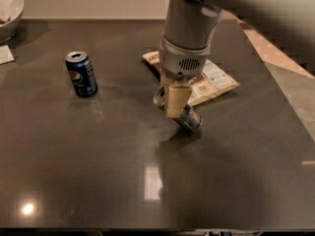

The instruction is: Knock redbull can over

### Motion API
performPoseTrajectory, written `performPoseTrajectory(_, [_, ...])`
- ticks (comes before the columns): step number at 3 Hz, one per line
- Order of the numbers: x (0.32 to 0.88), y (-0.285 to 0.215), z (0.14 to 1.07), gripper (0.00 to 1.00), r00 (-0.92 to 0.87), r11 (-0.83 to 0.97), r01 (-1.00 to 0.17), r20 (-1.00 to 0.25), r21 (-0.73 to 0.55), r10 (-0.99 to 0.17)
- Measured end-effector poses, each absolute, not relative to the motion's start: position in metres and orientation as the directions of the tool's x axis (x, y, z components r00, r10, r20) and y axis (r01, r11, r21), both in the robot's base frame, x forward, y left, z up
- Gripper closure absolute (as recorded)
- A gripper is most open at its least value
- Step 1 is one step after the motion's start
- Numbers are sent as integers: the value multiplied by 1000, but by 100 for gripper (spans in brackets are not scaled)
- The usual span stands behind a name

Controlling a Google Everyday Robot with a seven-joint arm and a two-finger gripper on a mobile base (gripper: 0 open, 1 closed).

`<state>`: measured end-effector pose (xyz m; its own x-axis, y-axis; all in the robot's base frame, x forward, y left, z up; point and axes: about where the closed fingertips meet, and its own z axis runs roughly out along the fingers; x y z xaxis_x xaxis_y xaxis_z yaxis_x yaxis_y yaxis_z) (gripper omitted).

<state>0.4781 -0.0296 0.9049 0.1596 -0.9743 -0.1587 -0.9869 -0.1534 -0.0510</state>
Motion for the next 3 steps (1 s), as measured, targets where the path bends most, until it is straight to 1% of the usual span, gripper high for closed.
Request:
performPoseTrajectory(1, [476,-28,898,82,184,-179,-982,-108,-52,-977])
performPoseTrajectory(3, [467,-17,884,35,238,-235,-971,-70,-37,-969])
